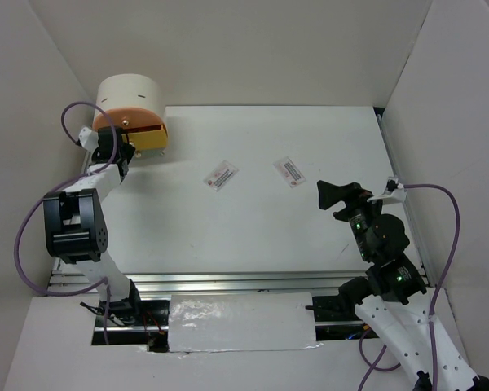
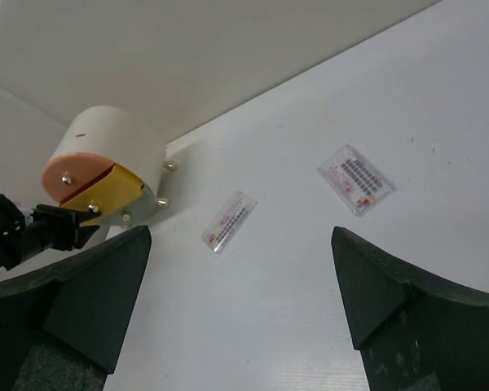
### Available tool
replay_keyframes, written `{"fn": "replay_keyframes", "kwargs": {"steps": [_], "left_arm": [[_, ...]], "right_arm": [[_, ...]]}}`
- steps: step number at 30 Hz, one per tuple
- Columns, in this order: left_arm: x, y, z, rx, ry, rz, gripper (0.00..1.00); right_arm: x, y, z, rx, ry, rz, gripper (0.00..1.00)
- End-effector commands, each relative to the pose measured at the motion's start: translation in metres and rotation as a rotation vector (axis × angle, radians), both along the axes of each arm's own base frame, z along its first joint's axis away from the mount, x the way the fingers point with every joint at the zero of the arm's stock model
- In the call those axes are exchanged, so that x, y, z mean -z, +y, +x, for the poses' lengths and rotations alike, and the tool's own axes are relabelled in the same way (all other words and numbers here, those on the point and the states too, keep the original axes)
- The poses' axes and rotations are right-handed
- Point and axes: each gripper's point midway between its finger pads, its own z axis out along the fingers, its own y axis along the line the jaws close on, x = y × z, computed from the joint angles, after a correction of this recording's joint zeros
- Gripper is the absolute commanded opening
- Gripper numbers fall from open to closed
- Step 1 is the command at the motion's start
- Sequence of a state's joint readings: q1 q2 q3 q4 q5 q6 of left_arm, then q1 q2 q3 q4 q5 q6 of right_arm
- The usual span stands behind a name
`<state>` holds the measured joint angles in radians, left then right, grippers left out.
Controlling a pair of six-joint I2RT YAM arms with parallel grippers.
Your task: Organize the makeup
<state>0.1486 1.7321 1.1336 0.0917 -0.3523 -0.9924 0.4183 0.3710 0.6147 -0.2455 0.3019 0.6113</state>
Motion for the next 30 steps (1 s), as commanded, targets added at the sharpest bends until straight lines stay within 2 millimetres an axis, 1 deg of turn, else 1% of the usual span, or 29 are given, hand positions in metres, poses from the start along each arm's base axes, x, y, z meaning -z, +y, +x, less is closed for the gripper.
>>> {"fn": "replay_keyframes", "kwargs": {"steps": [1, 2, 4, 5, 6, 8, 10, 11, 12, 14, 16, 20, 22, 23, 24, 25, 27, 28, 29, 30], "left_arm": [[-0.039, 0.012, 0.026, -0.004, -0.152, 0.044, 0.48], [-0.043, 0.014, 0.029, -0.003, -0.172, 0.053, 0.48], [-0.041, 0.018, 0.031, -0.011, -0.171, 0.06, 0.48], [-0.044, 0.02, 0.034, -0.011, -0.183, 0.068, 0.48], [-0.04, 0.021, 0.035, -0.015, -0.174, 0.068, 0.49], [-0.041, 0.027, 0.038, -0.026, -0.179, 0.078, 0.5], [-0.036, 0.032, 0.041, -0.042, -0.168, 0.08, 0.52], [-0.038, 0.032, 0.044, -0.033, -0.177, 0.079, 0.52], [-0.033, 0.033, 0.046, -0.033, -0.167, 0.076, 0.52], [-0.035, 0.037, 0.05, -0.037, -0.171, 0.076, 0.52], [-0.033, 0.036, 0.052, -0.027, -0.175, 0.071, 0.52], [-0.03, 0.03, 0.049, -0.012, -0.193, 0.048, 0.53], [-0.036, 0.026, 0.049, 0.0, -0.234, 0.037, 0.54], [-0.032, 0.024, 0.047, 0.008, -0.234, 0.03, 0.54], [-0.036, 0.023, 0.047, 0.012, -0.244, 0.025, 0.54], [-0.038, 0.019, 0.049, 0.03, -0.25, 0.015, 0.51], [-0.045, 0.014, 0.051, 0.047, -0.267, 0.007, 0.49], [-0.046, 0.011, 0.051, 0.054, -0.275, 0.002, 0.49], [-0.051, 0.011, 0.052, 0.053, -0.292, 0.005, 0.49], [-0.051, 0.012, 0.052, 0.047, -0.292, 0.004, 0.5]], "right_arm": [[-0.009, 0.004, 0.004, -0.017, -0.039, 0.008, 1.0], [-0.01, 0.005, 0.003, -0.02, -0.039, 0.008, 1.0], [-0.01, 0.006, 0.004, -0.026, -0.04, 0.005, 1.0], [-0.009, 0.006, 0.004, -0.028, -0.037, 0.004, 1.0], [-0.008, 0.006, 0.004, -0.026, -0.037, 0.002, 1.0], [-0.007, 0.005, 0.006, -0.015, -0.033, 0.0, 1.0], [-0.008, 0.005, 0.005, -0.018, -0.038, 0.003, 1.0], [-0.007, 0.006, 0.006, -0.023, -0.038, -0.001, 1.0], [-0.007, 0.006, 0.006, -0.023, -0.039, 0.003, 1.0], [-0.006, 0.006, 0.007, -0.02, -0.034, 0.001, 1.0], [-0.004, 0.007, 0.008, -0.025, -0.029, -0.003, 1.0], [-0.004, 0.007, 0.009, -0.023, -0.027, -0.004, 1.0], [-0.004, 0.008, 0.009, -0.029, -0.031, -0.004, 1.0], [-0.004, 0.008, 0.009, -0.029, -0.029, -0.005, 1.0], [-0.004, 0.008, 0.009, -0.028, -0.028, -0.005, 1.0], [-0.003, 0.008, 0.009, -0.029, -0.024, -0.007, 1.0], [-0.004, 0.008, 0.008, -0.029, -0.029, -0.003, 1.0], [-0.004, 0.008, 0.008, -0.029, -0.03, -0.002, 1.0], [-0.004, 0.009, 0.008, -0.031, -0.03, -0.002, 1.0], [-0.004, 0.009, 0.009, -0.031, -0.029, -0.003, 1.0]]}}
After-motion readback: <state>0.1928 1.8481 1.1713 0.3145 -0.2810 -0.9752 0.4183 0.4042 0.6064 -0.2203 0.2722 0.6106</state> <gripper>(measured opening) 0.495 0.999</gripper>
